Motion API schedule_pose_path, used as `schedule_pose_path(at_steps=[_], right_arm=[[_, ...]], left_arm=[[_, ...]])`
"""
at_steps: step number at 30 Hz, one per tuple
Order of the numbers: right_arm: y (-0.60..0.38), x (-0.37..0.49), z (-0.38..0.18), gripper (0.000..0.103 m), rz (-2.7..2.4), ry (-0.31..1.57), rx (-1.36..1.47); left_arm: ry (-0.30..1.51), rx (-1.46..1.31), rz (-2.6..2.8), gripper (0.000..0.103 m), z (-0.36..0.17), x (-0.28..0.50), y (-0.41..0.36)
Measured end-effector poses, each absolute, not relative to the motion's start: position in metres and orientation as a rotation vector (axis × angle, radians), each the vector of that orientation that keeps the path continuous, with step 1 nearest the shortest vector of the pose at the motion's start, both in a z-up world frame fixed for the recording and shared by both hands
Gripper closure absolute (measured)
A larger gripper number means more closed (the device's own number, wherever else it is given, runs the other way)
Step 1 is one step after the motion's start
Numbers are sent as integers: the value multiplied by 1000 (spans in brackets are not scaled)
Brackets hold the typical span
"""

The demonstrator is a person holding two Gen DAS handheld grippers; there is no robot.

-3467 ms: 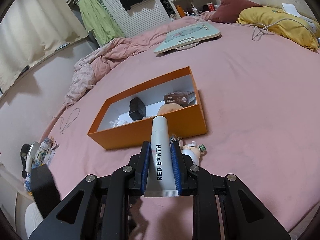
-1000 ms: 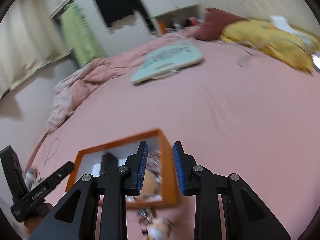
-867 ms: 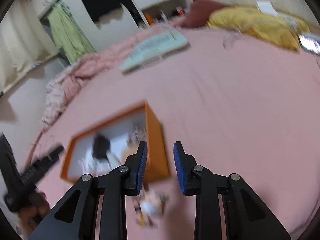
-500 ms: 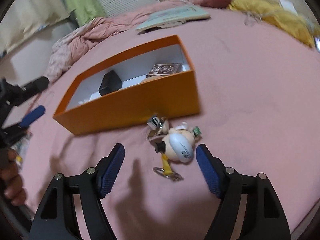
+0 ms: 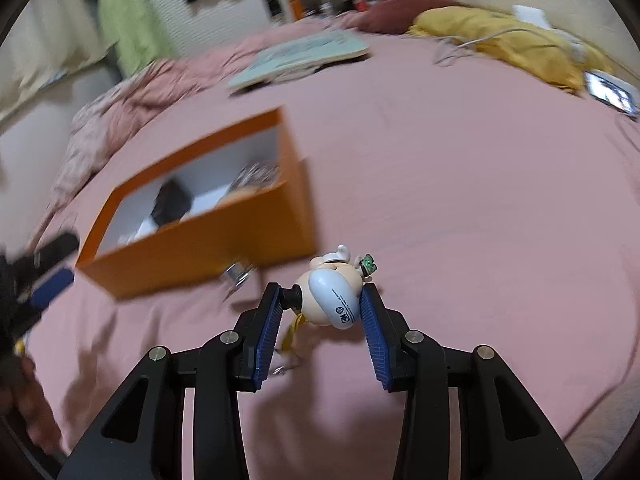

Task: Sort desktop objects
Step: 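Grasp the metal ring with the left gripper while the right grasps the figurine keychain, then release the metal ring and figurine keychain into the orange box with both grippers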

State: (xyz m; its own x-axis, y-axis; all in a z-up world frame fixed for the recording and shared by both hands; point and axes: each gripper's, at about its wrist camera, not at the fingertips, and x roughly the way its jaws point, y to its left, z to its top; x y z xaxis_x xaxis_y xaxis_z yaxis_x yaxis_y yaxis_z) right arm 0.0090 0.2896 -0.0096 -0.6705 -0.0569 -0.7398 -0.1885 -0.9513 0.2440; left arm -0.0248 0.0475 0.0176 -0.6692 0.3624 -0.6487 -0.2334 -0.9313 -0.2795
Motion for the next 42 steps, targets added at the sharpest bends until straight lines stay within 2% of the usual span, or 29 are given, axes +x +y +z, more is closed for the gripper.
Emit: schedule_pose_path(at_steps=[8,12,14,15,17,18,19,21,28,32,42], right_arm=[[324,13,15,61,2734,617,-1084],[321,8,12,61,2740,664,-1111],[319,4,8,61,2739,695,-1141],[319,3,6,61,2738,706,-1147],[318,1,4,61,2736,728,-1162],[317,0,4,61,2736,732,-1165],[317,0,3,62,2737,730,-1165],[315,0,3,62,2739,726,-1164],[311,1,9,61,2765,669,-1128],[304,2,13,61,2806,629,-1113],[269,-9,31,61,2989,497,-1166]], left_arm=[[-21,-1116,2499,32,-21,-16,127],[50,-1206,2487,40,-46,-32,151],[45,-1206,2506,40,-52,-35,153],[31,-1204,2514,43,-51,-37,153],[-20,-1212,2542,62,-49,-41,146],[-62,-1218,2553,75,-49,-43,141],[-116,-1222,2545,77,-49,-46,135],[-213,-1222,2519,77,-50,-49,126],[-106,-1130,2563,77,-23,-30,124],[-149,-1042,2625,77,10,-18,99],[-116,-936,2762,77,70,-58,41]])
